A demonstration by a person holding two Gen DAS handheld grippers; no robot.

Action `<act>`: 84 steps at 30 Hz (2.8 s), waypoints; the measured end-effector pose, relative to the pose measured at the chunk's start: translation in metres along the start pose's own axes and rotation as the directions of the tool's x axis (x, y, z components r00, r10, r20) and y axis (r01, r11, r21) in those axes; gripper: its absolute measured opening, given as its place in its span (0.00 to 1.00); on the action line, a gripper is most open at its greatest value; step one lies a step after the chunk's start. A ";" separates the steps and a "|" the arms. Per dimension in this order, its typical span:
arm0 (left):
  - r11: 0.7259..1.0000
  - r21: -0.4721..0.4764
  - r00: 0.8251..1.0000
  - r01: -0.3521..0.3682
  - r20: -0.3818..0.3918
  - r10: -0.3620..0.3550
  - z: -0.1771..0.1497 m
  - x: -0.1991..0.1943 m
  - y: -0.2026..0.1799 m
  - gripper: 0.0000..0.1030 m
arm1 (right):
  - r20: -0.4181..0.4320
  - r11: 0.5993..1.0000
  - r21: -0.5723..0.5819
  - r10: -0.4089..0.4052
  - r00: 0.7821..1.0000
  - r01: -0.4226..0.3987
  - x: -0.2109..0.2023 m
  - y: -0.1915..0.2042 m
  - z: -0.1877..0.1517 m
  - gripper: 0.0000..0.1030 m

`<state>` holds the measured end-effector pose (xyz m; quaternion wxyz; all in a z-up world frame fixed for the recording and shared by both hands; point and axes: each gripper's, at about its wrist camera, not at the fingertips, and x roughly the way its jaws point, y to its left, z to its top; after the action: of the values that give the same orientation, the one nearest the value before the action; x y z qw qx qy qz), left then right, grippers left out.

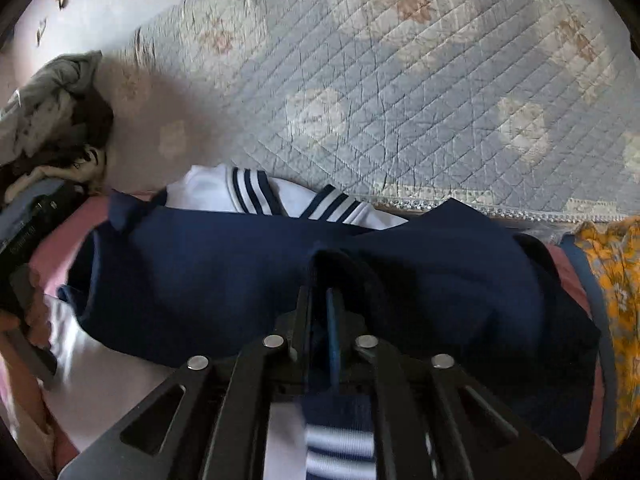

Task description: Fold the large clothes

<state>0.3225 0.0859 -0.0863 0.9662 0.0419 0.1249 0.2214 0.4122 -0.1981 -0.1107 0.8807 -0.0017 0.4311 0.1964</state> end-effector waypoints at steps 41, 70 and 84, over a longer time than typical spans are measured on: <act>0.768 0.151 0.724 0.622 -0.484 -0.491 -0.077 -0.051 -0.264 0.50 | 0.467 0.767 0.448 -0.639 0.611 0.459 -0.148 -0.112 -0.089 0.77; 0.997 -0.072 0.980 -0.016 -0.200 0.002 0.000 -0.012 -0.029 0.07 | 0.388 0.798 0.436 -0.585 0.712 0.417 -0.120 -0.120 -0.087 0.82; 0.985 -0.165 0.959 -0.056 -0.285 0.007 -0.022 0.017 0.032 0.00 | 0.036 0.947 0.206 -0.260 0.965 0.247 -0.038 -0.110 -0.015 0.82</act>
<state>0.3179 0.1228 -0.1069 0.9348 -0.0717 0.2416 0.2504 0.4183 -0.3152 -0.1096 0.9073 0.0376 0.4171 0.0371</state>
